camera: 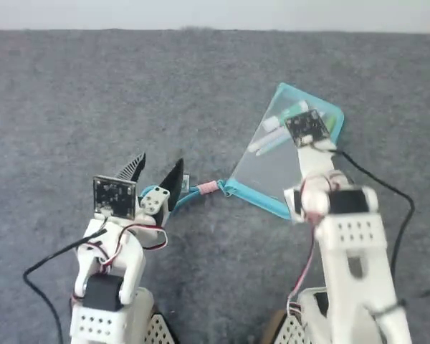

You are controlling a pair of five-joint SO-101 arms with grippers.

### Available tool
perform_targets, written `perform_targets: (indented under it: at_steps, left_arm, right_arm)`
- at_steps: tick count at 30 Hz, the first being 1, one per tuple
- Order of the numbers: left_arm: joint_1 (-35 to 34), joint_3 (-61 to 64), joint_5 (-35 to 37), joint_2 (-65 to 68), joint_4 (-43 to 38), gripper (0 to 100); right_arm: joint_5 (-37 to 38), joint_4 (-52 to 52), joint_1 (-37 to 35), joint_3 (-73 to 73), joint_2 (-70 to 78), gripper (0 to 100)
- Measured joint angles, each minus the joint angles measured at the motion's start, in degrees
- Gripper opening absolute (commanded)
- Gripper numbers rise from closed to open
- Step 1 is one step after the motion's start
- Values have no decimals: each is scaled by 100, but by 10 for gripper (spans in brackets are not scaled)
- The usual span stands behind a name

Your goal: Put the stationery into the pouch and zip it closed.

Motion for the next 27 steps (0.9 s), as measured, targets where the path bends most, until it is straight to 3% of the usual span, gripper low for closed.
perform_targets:
  at_steps: [8, 15, 23, 27]
  left_arm:
    - [-9, 659, 0, -114, -35, 233]
    - [-26, 809, 0, -123, -167, 233]
    - [-9, 809, 0, -123, 1626, 233]
    - [-9, 809, 0, -123, 1978, 233]
  right_arm:
    - [431, 105, 404, 1196, -2488, 34]
    - [941, 141, 563, 2022, -2840, 34]
    - [967, -352, 1090, 3007, -2840, 34]
    - [967, -607, 1257, 3508, -2840, 35]
